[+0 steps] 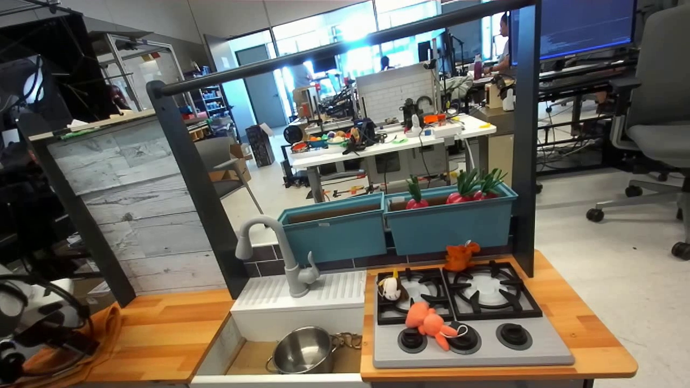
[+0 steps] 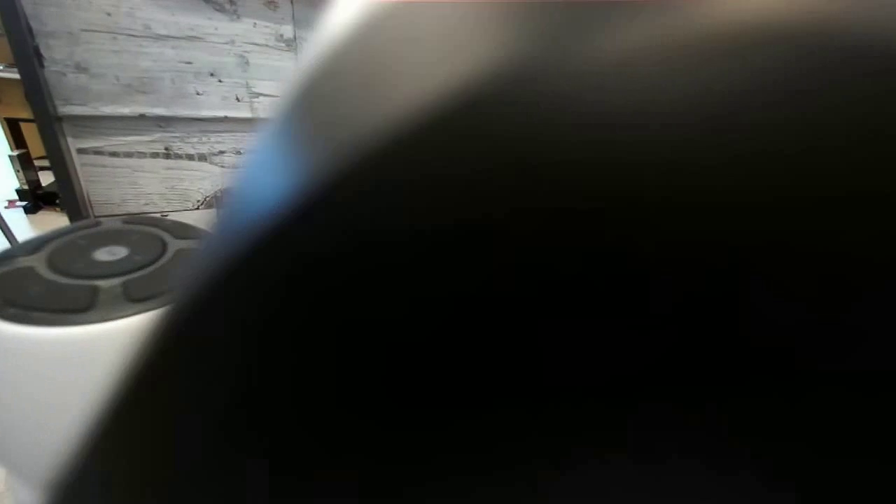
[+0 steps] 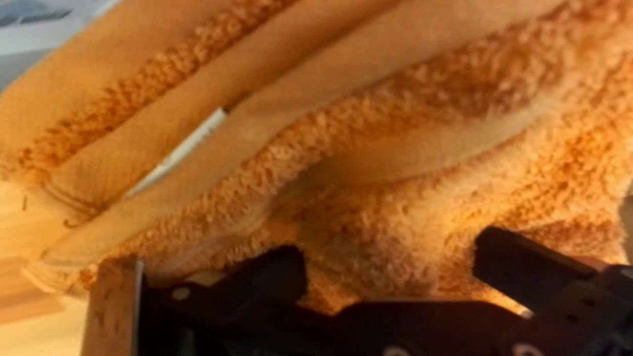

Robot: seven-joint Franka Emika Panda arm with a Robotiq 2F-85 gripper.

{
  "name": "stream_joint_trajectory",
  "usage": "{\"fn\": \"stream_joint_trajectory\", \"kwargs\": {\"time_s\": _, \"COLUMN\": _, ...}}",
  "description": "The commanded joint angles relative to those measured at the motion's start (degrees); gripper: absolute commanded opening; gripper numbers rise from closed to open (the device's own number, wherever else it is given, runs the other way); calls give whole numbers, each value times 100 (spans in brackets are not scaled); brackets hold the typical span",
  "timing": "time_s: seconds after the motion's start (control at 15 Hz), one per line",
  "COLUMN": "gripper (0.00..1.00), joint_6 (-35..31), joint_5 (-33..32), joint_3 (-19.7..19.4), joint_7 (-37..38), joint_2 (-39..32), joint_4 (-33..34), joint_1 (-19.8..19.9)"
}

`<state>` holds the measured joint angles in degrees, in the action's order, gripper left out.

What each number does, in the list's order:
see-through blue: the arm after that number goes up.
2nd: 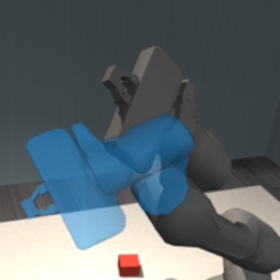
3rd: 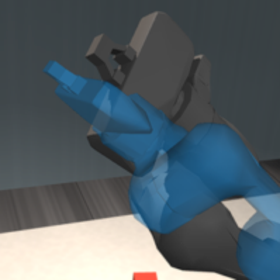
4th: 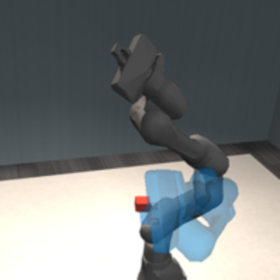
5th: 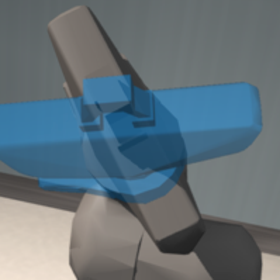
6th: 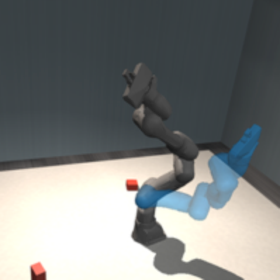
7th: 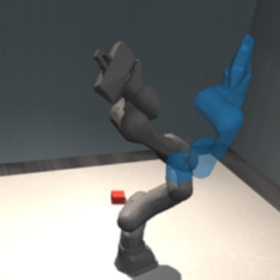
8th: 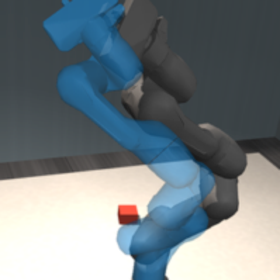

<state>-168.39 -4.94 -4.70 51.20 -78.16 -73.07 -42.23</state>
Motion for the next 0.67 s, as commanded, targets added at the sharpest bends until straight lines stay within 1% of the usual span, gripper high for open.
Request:
{"fn": "stream_joint_trajectory", "kwargs": {"time_s": 0.0, "gripper": 100, "joint_6": 398, "joint_5": 103, "joint_3": 579, "joint_7": -331, "joint_2": 197, "joint_4": -482, "joint_1": 483}}
{"fn": "stream_joint_trajectory", "kwargs": {"time_s": 0.13, "gripper": 100, "joint_6": 372, "joint_5": 144, "joint_3": 113, "joint_7": 49, "joint_2": 395, "joint_4": -940, "joint_1": 486}}
{"fn": "stream_joint_trajectory", "kwargs": {"time_s": 0.33, "gripper": 100, "joint_6": 214, "joint_5": 208, "joint_3": -340, "joint_7": 447, "joint_2": 629, "joint_4": -1493, "joint_1": 592}}
{"fn": "stream_joint_trajectory", "kwargs": {"time_s": 0.4, "gripper": 100, "joint_6": 235, "joint_5": 427, "joint_3": -548, "joint_7": 403, "joint_2": 662, "joint_4": -1636, "joint_1": 597}}
{"fn": "stream_joint_trajectory", "kwargs": {"time_s": 0.47, "gripper": 100, "joint_6": 250, "joint_5": 478, "joint_3": -705, "joint_7": 480, "joint_2": 690, "joint_4": -1786, "joint_1": 651}}
{"fn": "stream_joint_trajectory", "kwargs": {"time_s": 0.53, "gripper": 100, "joint_6": 339, "joint_5": 557, "joint_3": -805, "joint_7": 442, "joint_2": 703, "joint_4": -1908, "joint_1": 744}}
{"fn": "stream_joint_trajectory", "kwargs": {"time_s": 0.6, "gripper": 100, "joint_6": 444, "joint_5": 626, "joint_3": -872, "joint_7": 457, "joint_2": 678, "joint_4": -1915, "joint_1": 721}}
